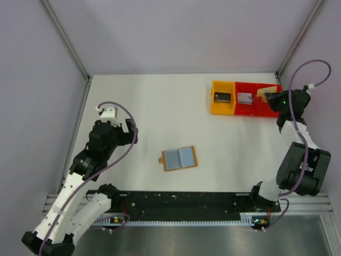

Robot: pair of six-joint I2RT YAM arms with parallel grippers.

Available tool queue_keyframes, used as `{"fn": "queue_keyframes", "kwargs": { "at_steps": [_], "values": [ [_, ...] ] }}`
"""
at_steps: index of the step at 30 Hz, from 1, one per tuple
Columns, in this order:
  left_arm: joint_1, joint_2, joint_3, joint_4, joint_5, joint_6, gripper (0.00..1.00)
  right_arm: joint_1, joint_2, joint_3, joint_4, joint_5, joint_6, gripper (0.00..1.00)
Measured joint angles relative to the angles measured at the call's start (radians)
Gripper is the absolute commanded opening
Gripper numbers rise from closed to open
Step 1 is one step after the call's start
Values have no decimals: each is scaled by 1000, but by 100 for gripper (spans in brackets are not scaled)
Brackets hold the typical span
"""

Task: Take the credit cards out of the card holder
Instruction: Place the credit card in the storage box.

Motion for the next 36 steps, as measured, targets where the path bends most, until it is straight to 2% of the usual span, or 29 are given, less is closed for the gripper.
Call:
{"fn": "queue_keyframes", "kwargs": {
  "at_steps": [2,11,22,36],
  "values": [
    [31,4,-6,-7,21,10,97,-26,76,74,-3,10,-4,0],
    [34,14,-7,-13,16,27,99,-89,369,373,-19,29,-3,0],
    [38,47,-7,-17,-13,30,99,-89,578,438,-41,35,6,0],
    [52,56,-7,-17,-15,30,99,-81,684,514,-40,-26,32,0]
  ]
}}
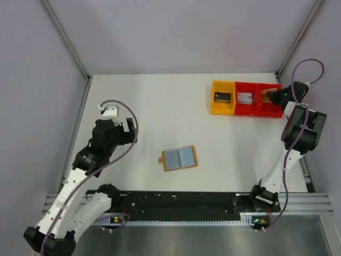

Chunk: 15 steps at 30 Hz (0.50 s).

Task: Take the credit cards out of the card holder
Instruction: Place the credit card in the storage box.

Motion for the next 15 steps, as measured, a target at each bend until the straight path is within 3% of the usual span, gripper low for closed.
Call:
{"fn": "queue_keyframes", "kwargs": {
  "at_steps": [3,8,13,15],
  "values": [
    [0,0,0,0,0,0,98,2,13,19,-11,-21,-2,4],
    [0,0,0,0,0,0,98,4,24,64,-68,-31,-35,39],
    [3,0,0,0,1,0,98,6,24,82,-112,-29,-77,59],
    [4,-1,0,0,1,0,98,6,22,94,-132,-22,-90,62]
  ]
}}
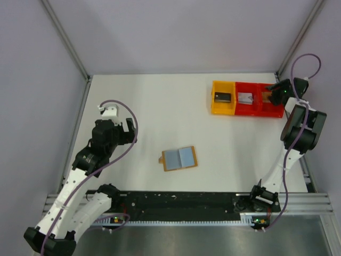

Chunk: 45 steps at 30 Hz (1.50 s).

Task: Take the credit cards out of the card holder
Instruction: Place the credit card in the storage box, then remove the credit card from the card holder.

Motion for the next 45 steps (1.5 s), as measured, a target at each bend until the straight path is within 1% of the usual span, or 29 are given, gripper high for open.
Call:
{"fn": "queue_keyframes", "kwargs": {
  "at_steps": [5,12,14,17,20,23,27,30,33,37,41,45],
  "values": [
    [1,-7,0,0,2,0,97,2,-23,18,-90,43,-57,65],
    [2,-30,0,0,5,-1,97,3,-111,22,-220,122,-136,75],
    [2,-33,0,0,14,-3,97,10,-172,1,-229,140,-157,78],
    [3,-33,0,0,41,-10,98,40,-311,-63,-244,170,-195,79],
    [3,-33,-5,5,89,-31,98,106,-480,-146,-241,188,-228,79],
    [4,-19,-13,12,150,-66,97,201,-649,-260,-232,186,-258,78],
    [4,33,-24,22,271,-127,97,361,-836,-428,-235,180,-300,77],
    [-4,94,-46,43,375,-182,97,508,-939,-543,-249,160,-314,76],
    [-26,137,-78,60,428,-233,96,656,-1012,-640,-258,156,-317,76],
    [-124,190,-107,87,437,-294,95,843,-1045,-694,-286,171,-325,76],
    [-217,270,-114,117,402,-336,94,1009,-1020,-697,-286,233,-339,82],
    [-244,366,-116,131,369,-360,92,1188,-942,-694,-287,333,-359,87]
  ]
}}
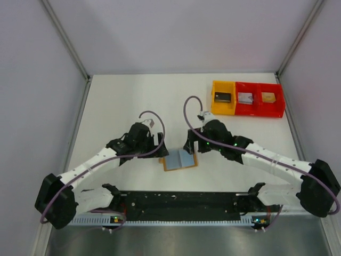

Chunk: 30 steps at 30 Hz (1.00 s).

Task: Take the credit cards out of the card holder
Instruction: Remove the credit card from the card holder.

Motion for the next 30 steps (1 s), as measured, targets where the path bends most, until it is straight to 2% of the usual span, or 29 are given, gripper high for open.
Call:
{"fn": "queue_keyframes", "kwargs": {
  "at_steps": [5,16,24,30],
  "values": [
    [-10,84,-11,15,-48,-16,84,146,126,45,-24,116,-30,91],
    [-16,156,-91,113,-52,-44,45,295,371,179,-53,233,-69,95],
    [-16,167,-157,204,-42,-72,1,332,490,250,-92,251,-78,96],
    [-14,132,-256,336,2,-143,0,338,546,277,-105,249,-85,96]
  ]
}}
